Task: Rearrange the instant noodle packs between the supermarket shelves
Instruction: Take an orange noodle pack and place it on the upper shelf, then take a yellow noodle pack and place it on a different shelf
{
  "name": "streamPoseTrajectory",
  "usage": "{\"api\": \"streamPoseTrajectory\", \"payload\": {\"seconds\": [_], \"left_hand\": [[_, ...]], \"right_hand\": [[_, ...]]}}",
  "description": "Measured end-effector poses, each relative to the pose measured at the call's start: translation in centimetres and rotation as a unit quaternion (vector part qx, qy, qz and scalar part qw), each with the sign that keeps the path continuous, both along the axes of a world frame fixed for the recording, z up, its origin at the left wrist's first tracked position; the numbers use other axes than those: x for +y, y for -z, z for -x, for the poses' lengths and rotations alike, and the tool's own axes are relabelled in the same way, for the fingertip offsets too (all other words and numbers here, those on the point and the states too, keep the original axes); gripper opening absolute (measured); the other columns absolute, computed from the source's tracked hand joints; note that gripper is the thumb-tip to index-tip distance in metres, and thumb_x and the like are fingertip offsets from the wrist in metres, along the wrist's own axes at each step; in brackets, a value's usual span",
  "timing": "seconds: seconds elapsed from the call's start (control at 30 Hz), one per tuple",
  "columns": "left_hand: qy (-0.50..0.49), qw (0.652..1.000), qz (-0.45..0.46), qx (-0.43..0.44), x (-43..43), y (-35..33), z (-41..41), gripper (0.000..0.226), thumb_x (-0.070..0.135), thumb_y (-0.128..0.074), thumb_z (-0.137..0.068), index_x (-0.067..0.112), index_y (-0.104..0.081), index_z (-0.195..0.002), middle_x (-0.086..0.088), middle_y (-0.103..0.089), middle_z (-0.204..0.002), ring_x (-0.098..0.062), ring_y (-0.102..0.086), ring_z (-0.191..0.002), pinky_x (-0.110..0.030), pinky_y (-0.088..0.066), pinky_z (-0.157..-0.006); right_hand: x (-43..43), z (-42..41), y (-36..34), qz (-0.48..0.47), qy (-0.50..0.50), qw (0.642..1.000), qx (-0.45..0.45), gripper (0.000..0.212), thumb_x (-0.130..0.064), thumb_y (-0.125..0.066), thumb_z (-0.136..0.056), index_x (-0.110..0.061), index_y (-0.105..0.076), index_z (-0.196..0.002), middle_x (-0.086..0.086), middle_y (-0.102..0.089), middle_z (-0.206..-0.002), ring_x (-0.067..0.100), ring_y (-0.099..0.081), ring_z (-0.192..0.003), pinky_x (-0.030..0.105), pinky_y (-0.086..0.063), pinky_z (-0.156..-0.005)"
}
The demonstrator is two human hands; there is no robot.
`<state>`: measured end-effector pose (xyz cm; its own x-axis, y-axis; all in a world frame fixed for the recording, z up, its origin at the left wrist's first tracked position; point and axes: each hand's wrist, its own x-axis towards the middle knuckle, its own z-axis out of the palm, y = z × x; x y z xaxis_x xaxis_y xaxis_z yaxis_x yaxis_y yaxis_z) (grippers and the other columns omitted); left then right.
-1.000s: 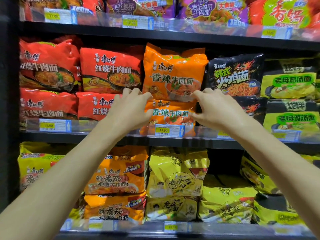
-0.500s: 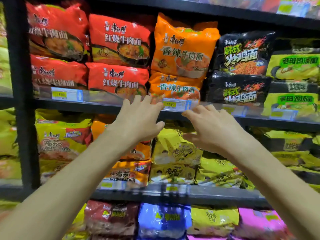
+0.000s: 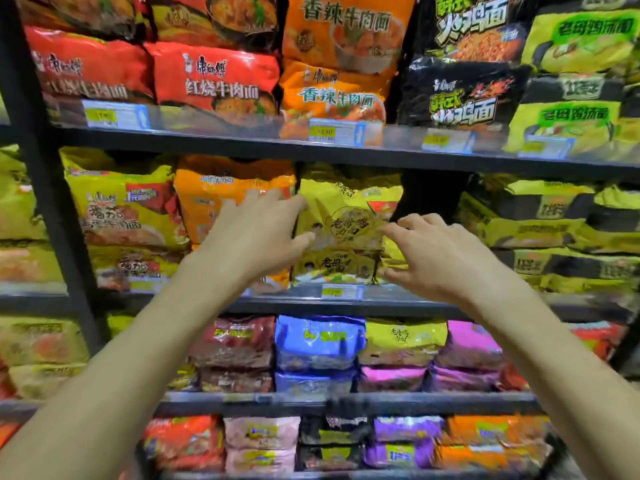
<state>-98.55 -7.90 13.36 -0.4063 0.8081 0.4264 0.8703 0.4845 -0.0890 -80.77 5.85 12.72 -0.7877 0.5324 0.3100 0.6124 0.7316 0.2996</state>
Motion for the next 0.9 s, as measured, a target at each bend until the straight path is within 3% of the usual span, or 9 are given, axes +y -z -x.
{"api": "streamPoseTrajectory", "payload": {"seconds": [0.17, 0.53, 0.9], "left_hand": [[0.008, 0.997, 0.073, -0.008, 0.7, 3.7, -4.1, 0.055, 0.055, -0.048, -0.098, 0.026, -0.045, -0.144, -0.012, -0.054, -0.140, -0.037, -0.047, -0.131, -0.052, -0.044, -0.099], [-0.008, 0.992, 0.107, -0.071, 0.7, 10.3, -14.9, 0.053, 0.051, -0.048, -0.100, 0.026, -0.044, -0.147, -0.008, -0.049, -0.145, -0.034, -0.043, -0.136, -0.050, -0.040, -0.106], [-0.026, 0.978, 0.107, -0.178, -2.9, 19.5, -24.7, 0.056, 0.054, -0.052, -0.098, 0.028, -0.047, -0.147, -0.006, -0.054, -0.143, -0.033, -0.051, -0.132, -0.048, -0.048, -0.101]], "right_hand": [[0.4, -3.6, 2.7, 0.030, -0.012, 0.999, -0.015, 0.067, -0.060, -0.051, -0.093, -0.032, -0.032, -0.151, 0.005, -0.044, -0.147, 0.030, -0.040, -0.136, 0.046, -0.044, -0.103], [1.1, -15.5, 9.9, 0.117, 0.014, 0.991, -0.071, 0.066, -0.056, -0.052, -0.094, -0.027, -0.034, -0.151, 0.008, -0.039, -0.151, 0.032, -0.036, -0.139, 0.046, -0.040, -0.104], [-0.5, -26.8, 17.1, 0.203, -0.010, 0.973, -0.106, 0.070, -0.056, -0.050, -0.095, -0.029, -0.026, -0.155, 0.006, -0.035, -0.155, 0.031, -0.033, -0.140, 0.045, -0.040, -0.106]]}}
